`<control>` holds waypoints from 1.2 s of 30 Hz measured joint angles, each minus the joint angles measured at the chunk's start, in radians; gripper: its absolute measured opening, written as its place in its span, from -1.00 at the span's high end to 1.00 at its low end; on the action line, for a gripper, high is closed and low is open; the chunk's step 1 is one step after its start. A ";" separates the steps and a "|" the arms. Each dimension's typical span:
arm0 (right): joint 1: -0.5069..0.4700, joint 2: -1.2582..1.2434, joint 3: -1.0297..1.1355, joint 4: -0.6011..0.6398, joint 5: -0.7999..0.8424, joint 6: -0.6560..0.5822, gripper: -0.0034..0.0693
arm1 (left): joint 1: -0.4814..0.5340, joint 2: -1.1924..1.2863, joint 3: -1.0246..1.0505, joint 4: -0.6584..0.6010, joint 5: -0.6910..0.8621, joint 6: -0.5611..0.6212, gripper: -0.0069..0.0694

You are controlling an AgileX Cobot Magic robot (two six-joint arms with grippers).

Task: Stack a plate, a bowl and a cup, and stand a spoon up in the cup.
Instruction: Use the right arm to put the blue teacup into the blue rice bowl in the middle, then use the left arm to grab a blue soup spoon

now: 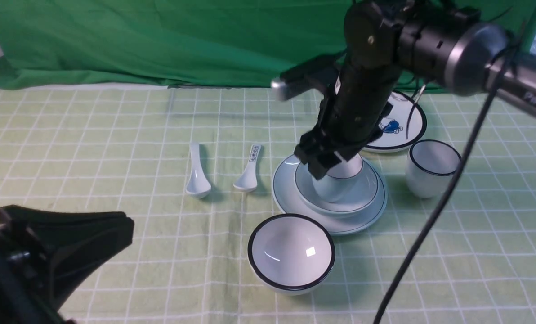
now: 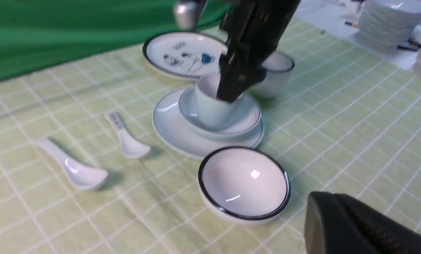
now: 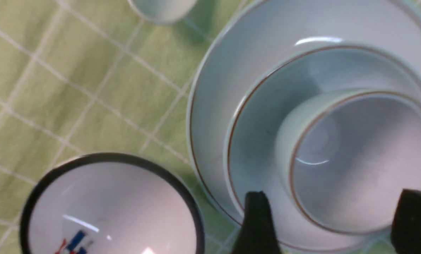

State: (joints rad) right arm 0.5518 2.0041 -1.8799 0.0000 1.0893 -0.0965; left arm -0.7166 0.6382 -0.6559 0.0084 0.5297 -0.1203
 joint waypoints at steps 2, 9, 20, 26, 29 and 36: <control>0.000 -0.044 -0.003 0.000 0.010 -0.001 -0.46 | 0.000 0.047 -0.031 0.035 0.029 -0.041 0.81; 0.000 -0.303 0.086 -0.011 0.076 -0.008 0.48 | 0.052 0.484 -0.304 0.202 0.166 -0.162 0.81; 0.000 -0.866 0.732 -0.017 -0.056 0.042 0.70 | 0.442 1.206 -0.822 -0.147 0.309 0.109 0.74; 0.000 -1.033 0.863 -0.017 -0.121 0.055 0.68 | 0.467 1.447 -1.061 -0.077 0.433 0.047 0.38; 0.000 -1.090 0.891 -0.017 -0.129 0.055 0.67 | 0.467 1.536 -1.181 -0.049 0.459 0.013 0.10; 0.000 -1.109 0.896 -0.018 -0.139 0.055 0.62 | 0.464 1.668 -1.330 0.007 0.511 -0.044 -0.23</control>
State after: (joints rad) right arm 0.5518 0.8950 -0.9836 -0.0177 0.9504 -0.0410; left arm -0.2525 2.3066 -1.9858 0.0151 1.0404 -0.1648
